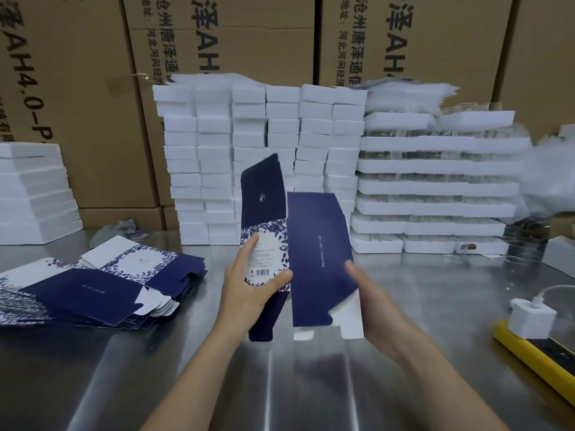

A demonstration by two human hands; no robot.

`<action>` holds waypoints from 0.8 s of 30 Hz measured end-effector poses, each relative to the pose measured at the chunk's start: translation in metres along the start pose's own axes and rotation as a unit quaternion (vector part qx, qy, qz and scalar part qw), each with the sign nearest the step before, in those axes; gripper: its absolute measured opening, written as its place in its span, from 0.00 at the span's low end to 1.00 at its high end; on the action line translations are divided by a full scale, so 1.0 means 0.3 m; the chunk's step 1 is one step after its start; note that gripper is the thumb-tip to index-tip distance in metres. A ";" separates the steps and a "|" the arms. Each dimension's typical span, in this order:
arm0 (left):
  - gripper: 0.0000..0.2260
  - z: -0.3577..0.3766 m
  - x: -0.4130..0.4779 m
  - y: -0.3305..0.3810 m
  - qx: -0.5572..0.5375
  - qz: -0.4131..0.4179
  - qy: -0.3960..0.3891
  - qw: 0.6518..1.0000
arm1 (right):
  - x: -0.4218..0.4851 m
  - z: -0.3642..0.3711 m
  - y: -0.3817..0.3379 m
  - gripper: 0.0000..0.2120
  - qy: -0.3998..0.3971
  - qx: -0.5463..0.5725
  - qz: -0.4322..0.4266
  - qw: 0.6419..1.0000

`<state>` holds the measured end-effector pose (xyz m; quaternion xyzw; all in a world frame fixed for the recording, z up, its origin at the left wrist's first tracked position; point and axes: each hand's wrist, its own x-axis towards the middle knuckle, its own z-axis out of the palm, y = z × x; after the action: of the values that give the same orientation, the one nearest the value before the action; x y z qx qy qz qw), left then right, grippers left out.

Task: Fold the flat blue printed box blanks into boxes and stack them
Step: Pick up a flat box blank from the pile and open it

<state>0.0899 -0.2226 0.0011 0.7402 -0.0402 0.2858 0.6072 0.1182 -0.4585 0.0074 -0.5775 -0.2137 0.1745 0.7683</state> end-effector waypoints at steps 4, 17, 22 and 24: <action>0.41 0.024 -0.013 0.004 0.109 0.038 0.030 0.993 | 0.007 0.028 0.023 0.25 0.143 -0.084 -0.055 0.985; 0.15 -0.053 0.019 0.025 -0.134 -0.132 -0.005 0.982 | -0.008 -0.034 0.001 0.14 0.108 -0.058 -0.066 0.990; 0.07 0.009 -0.003 0.049 0.039 0.015 0.078 0.996 | 0.012 0.019 0.032 0.06 0.204 -0.282 -0.193 0.917; 0.20 0.040 -0.024 0.054 0.090 0.069 0.048 0.992 | 0.015 0.044 0.052 0.04 0.235 -0.386 -0.227 0.862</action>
<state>0.0818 -0.2400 0.0108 0.7732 -0.0362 0.3643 0.5178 0.1148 -0.4411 -0.0039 -0.7874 -0.2024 -0.2426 0.5294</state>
